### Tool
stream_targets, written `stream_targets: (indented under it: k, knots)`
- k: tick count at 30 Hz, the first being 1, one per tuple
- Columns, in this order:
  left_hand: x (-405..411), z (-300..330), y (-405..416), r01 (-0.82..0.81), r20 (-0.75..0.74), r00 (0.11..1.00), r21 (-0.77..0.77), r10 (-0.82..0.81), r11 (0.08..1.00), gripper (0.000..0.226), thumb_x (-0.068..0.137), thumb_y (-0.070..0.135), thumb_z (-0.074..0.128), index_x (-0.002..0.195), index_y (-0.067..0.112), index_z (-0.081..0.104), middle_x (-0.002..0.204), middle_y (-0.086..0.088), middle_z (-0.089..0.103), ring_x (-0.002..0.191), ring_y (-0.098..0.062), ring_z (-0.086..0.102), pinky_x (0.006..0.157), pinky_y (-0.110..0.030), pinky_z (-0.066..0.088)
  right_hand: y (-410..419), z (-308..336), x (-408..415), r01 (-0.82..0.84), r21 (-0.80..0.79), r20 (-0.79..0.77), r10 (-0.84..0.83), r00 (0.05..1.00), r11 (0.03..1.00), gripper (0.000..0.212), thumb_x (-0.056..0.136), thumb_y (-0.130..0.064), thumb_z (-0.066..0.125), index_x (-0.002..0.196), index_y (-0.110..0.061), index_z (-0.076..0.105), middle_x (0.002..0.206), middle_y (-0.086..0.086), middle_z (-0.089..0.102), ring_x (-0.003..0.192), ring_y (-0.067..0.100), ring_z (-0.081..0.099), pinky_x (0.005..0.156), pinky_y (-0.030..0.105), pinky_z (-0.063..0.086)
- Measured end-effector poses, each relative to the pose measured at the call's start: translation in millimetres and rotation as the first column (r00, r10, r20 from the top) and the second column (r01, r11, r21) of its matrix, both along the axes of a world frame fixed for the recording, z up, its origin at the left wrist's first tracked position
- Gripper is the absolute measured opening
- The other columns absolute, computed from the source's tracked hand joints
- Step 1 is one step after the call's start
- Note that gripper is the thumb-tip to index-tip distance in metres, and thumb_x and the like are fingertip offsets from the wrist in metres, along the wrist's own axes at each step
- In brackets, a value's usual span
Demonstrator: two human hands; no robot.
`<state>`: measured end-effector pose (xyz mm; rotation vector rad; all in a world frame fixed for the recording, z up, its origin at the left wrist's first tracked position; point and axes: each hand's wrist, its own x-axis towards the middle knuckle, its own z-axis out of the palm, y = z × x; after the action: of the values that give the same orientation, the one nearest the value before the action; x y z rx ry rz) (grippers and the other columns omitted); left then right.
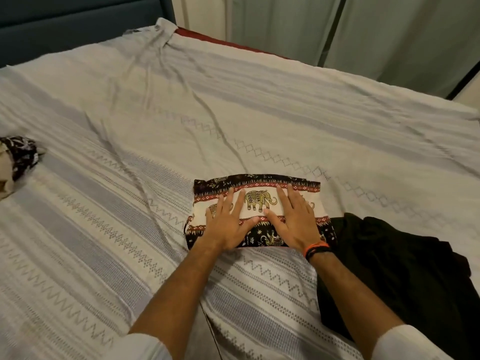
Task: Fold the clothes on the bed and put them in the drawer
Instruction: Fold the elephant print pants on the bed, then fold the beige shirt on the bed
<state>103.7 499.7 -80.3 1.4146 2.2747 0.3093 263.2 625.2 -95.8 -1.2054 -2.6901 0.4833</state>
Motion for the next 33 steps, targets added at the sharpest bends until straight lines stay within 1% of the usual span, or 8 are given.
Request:
stream_targets:
  k: [10,16,21,23,25,27,29,33]
  knots:
    - [-7,-31,2,0.027,-0.039,0.999,0.095,-0.024,0.995,0.087,0.081,0.081,0.005,0.151,0.038,-0.024,0.156,0.007,-0.036,0.145,-0.018,-0.03,0.113,-0.056,-0.016,-3,-19,-1,0.039,0.084,-0.077,-0.033,0.996,0.996,0.078,0.093,-0.073,0.019,0.158,-0.031,0.012,0.166,0.002,0.004,0.153,0.023,0.007,0.122,0.049,0.009]
    - [-12,-3,4,0.027,0.048,0.998,0.001,-0.027,1.0,0.09,0.085,0.078,0.024,0.154,0.037,-0.016,0.163,0.001,-0.023,0.151,-0.025,-0.015,0.116,-0.064,-0.002,-5,2,-1,0.012,0.013,0.042,-0.013,0.999,1.0,0.084,0.089,-0.077,0.011,0.158,-0.029,0.008,0.166,0.007,0.003,0.153,0.026,0.006,0.122,0.049,0.008]
    - [-23,35,-16,0.016,0.097,0.995,0.058,-0.021,0.998,0.091,0.089,0.067,0.048,0.158,0.022,0.009,0.164,-0.01,0.011,0.149,-0.03,0.018,0.117,-0.057,0.024,-13,40,-10,0.012,-0.027,0.034,-0.011,0.999,1.0,0.074,0.096,-0.06,0.04,0.154,-0.016,0.025,0.162,0.014,0.019,0.149,0.03,0.019,0.121,0.052,0.016]
    - [-34,53,-39,-0.044,0.169,0.985,0.126,0.023,0.991,0.082,0.085,0.065,0.058,0.149,0.019,0.035,0.148,-0.01,0.045,0.133,-0.028,0.046,0.108,-0.052,0.041,-31,59,-25,-0.03,-0.024,-0.02,0.03,0.999,0.999,0.066,0.097,-0.052,0.046,0.149,-0.012,0.035,0.158,0.014,0.031,0.144,0.03,0.028,0.119,0.05,0.024]
    - [-48,65,-66,-0.107,0.189,0.979,0.163,0.075,0.981,0.065,0.083,0.058,0.064,0.131,0.015,0.055,0.125,-0.006,0.065,0.11,-0.024,0.062,0.091,-0.036,0.051,-51,73,-45,-0.111,-0.056,-0.062,0.107,0.992,0.992,0.057,0.096,-0.046,0.052,0.142,-0.012,0.042,0.147,0.011,0.043,0.134,0.027,0.04,0.113,0.045,0.033]
    - [-61,73,-97,-0.186,0.171,0.972,0.154,0.159,0.97,0.06,0.089,0.045,0.068,0.135,0.009,0.053,0.132,-0.01,0.061,0.12,-0.028,0.058,0.089,-0.028,0.045,-75,83,-69,-0.198,-0.106,-0.1,0.188,0.977,0.974,0.052,0.095,-0.042,0.056,0.138,-0.014,0.046,0.141,0.009,0.049,0.129,0.025,0.044,0.109,0.044,0.036]
    - [-75,77,-127,-0.288,0.137,0.952,0.115,0.272,0.951,0.072,0.092,0.044,0.065,0.148,0.007,0.038,0.15,-0.013,0.044,0.136,-0.029,0.043,0.105,-0.033,0.037,-95,90,-94,-0.272,-0.151,-0.144,0.251,0.957,0.95,0.048,0.095,-0.04,0.059,0.134,-0.014,0.05,0.137,0.009,0.054,0.126,0.025,0.048,0.106,0.042,0.039]
    - [-115,79,-203,-0.465,0.149,0.881,0.096,0.45,0.88,0.074,0.091,0.047,0.065,0.148,0.01,0.036,0.151,-0.012,0.042,0.136,-0.028,0.043,0.109,-0.037,0.038,-146,97,-158,-0.433,-0.165,-0.155,0.41,0.899,0.886,0.048,0.094,-0.036,0.061,0.134,-0.011,0.05,0.136,0.009,0.054,0.124,0.027,0.051,0.103,0.039,0.042]
